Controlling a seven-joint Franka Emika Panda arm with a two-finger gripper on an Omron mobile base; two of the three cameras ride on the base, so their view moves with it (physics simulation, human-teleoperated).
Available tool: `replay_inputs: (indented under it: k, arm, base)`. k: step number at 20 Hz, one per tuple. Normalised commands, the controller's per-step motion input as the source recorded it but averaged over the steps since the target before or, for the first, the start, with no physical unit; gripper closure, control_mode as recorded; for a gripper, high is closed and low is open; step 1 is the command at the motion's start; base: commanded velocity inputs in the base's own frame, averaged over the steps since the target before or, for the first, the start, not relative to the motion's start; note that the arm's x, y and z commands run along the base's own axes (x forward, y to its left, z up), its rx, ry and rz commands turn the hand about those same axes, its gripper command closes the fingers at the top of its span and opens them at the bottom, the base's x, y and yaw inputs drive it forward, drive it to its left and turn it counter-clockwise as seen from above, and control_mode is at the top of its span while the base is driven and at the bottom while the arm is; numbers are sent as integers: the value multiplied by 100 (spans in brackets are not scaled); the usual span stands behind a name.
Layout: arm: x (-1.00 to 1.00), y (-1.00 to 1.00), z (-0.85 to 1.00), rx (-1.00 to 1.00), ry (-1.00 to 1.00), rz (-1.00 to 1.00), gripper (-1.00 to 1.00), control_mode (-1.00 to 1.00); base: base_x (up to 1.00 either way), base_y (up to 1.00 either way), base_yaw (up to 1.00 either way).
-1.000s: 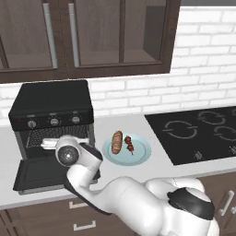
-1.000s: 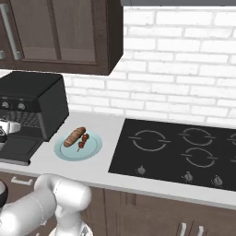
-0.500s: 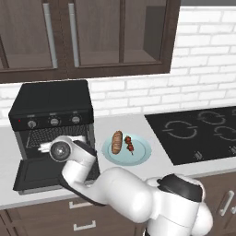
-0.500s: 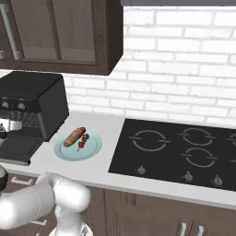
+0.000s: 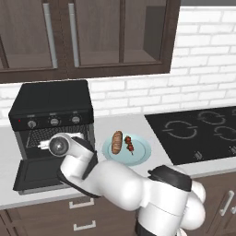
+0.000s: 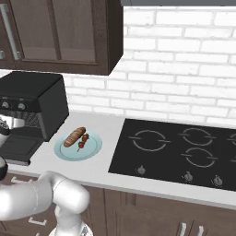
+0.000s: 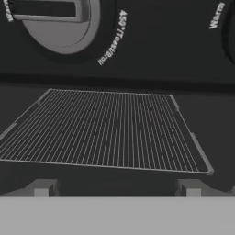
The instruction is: Pick up the kebab skewer and baguette bread, and place them inside the toaster oven. Close the toaster oven door and start by setting the timer.
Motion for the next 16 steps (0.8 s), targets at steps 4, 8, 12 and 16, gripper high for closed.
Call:
replay_inputs:
  k: [4,8,12,16]
  arm:
    - [23,0,-10,0,0,0,-100,-100]
    - [11,0,-27,3,0,0,-100,-100]
    - [5,0,-42,1,0,0,-100,-100]
    - [23,0,-13,4,-3,0,-100,-100]
  base:
    - [0,0,0]
    - [0,0,0]
    - [0,0,0]
    - [0,0,0]
